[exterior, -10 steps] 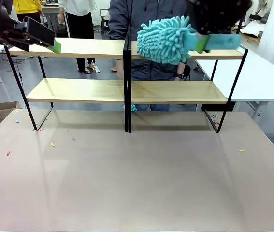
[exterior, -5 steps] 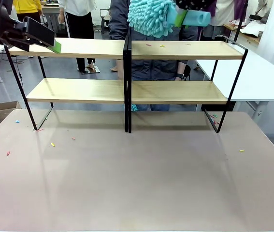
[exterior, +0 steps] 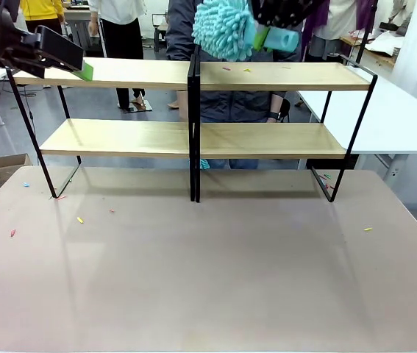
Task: Clean the shelves.
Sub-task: Clean another randomly selected level of the Shelf with the Duster.
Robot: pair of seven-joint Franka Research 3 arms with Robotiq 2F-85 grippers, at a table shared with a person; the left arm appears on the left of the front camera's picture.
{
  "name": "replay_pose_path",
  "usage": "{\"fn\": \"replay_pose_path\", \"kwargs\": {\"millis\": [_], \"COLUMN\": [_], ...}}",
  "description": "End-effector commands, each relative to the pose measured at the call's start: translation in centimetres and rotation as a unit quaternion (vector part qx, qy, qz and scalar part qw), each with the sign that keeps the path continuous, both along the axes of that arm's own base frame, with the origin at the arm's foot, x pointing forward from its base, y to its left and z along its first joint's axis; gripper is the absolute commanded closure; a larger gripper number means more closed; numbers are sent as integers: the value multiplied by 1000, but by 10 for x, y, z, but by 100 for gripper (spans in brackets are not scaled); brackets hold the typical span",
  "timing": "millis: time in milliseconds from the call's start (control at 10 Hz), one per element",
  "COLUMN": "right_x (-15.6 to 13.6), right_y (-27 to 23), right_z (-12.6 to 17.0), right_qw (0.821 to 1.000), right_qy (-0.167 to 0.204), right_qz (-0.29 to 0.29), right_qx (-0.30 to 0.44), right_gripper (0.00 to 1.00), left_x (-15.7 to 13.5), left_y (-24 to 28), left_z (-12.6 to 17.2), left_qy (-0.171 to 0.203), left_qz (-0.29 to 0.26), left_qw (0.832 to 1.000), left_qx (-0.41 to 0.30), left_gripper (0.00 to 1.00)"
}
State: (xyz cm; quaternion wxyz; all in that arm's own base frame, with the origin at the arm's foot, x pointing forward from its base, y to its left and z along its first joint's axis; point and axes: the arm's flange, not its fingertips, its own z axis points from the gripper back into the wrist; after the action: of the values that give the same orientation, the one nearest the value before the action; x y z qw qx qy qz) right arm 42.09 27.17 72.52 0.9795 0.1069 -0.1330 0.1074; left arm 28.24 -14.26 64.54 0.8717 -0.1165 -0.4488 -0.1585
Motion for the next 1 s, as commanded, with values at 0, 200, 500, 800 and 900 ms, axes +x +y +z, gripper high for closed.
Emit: {"fn": "replay_pose_path", "kwargs": {"millis": [0,200,500,800,900], "right_x": [11,18,23,15,12], "right_y": [2,0,-29,-84,-104], "right_z": [-4,-12,-19,-20,-20], "right_qw": [999,998,983,953,942], "right_qy": [11,25,53,79,85], "right_qz": [-39,-64,-174,-291,-319], "right_qx": [15,10,-1,-43,-54], "right_gripper": [88,88,88,88,88], "left_x": [0,0,0,0,0], "left_y": [1,1,1,1,1], "left_z": [0,0,0,0,0], "left_qy": [-4,-4,-4,-4,-4], "left_qz": [-2,-2,-2,-2,-2], "left_qw": [1000,1000,1000,1000,1000], "left_qx": [-4,-4,-4,-4,-4], "left_gripper": [0,0,0,0,0]}}
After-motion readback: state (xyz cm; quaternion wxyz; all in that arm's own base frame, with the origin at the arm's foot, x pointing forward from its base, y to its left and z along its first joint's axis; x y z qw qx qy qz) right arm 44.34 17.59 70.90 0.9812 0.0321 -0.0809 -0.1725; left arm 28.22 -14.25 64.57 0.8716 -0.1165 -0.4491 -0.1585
